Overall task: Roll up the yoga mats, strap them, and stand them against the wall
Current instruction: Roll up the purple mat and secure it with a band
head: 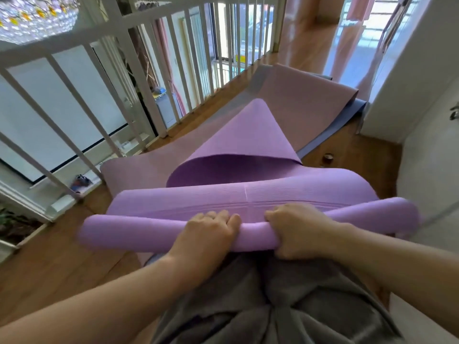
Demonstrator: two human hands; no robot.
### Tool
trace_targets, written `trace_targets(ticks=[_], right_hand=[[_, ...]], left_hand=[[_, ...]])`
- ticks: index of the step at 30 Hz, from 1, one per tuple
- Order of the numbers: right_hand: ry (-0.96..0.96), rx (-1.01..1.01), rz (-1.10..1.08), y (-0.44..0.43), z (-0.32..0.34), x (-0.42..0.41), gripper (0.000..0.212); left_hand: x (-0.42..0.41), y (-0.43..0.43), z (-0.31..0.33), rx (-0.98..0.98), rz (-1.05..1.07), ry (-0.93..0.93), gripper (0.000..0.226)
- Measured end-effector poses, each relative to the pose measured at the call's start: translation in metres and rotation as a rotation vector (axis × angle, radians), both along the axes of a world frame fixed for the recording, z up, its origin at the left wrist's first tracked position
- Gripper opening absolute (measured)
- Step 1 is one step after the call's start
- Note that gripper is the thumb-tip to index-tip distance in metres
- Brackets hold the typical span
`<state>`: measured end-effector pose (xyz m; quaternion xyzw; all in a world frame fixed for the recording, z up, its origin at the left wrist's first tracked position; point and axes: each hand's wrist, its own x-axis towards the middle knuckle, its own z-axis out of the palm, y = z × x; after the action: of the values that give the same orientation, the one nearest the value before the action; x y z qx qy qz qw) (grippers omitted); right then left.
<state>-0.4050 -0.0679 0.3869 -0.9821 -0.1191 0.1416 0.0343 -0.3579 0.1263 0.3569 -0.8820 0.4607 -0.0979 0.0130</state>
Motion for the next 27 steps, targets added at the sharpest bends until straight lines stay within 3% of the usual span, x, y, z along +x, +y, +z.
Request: trace_targets(ticks=[4,7,9,12,14,17,19,20,24,25,27], right_hand=[[-0.031,0.092,-0.026,-0.011,-0.011,0.000,0.047],[-0.356,-0.041,0.092,-0.011,-0.025,-0.007,0.064],[-0.509,-0.077,0.127,-0.009,-0.037,-0.010,0.062],[-0.448,-0.083,0.093,-0.004,-0.034,0.001,0.049],[-0.224,-0.016,0.046,-0.006,-0.025,0.014,0.045],[0.095,0.116,0.011,-0.013,-0.013,0.037,0.042],[0.152,0.107,0.011,-0.014,-0.012,0.043,0.044],[0.091,0.070,0.005,-0.012,-0.016,0.040,0.047],[-0.537,-0.088,0.073,-0.001,-0.043,0.017,0.049],[-0.540,-0.087,0.055,0.000,-0.045,0.018,0.047],[-0.365,-0.038,-0.003,-0.001,-0.035,0.026,0.044]], left_hand=[[-0.001,-0.005,-0.002,0.106,0.089,0.129,0.034],[0.012,-0.006,0.004,0.190,0.089,0.312,0.043],[0.022,-0.008,0.008,0.252,0.085,0.452,0.050],[0.030,-0.008,0.016,0.266,0.099,0.630,0.046],[0.027,-0.011,0.017,0.262,0.113,0.546,0.048],[0.012,-0.021,0.007,0.214,0.166,0.219,0.048],[0.009,-0.026,0.003,0.202,0.190,0.185,0.047],[0.014,-0.027,0.003,0.211,0.194,0.219,0.049],[0.044,-0.028,0.016,0.253,0.155,0.535,0.050],[0.046,-0.030,0.017,0.273,0.143,0.558,0.049],[0.043,-0.035,0.017,0.295,0.174,0.467,0.051]])
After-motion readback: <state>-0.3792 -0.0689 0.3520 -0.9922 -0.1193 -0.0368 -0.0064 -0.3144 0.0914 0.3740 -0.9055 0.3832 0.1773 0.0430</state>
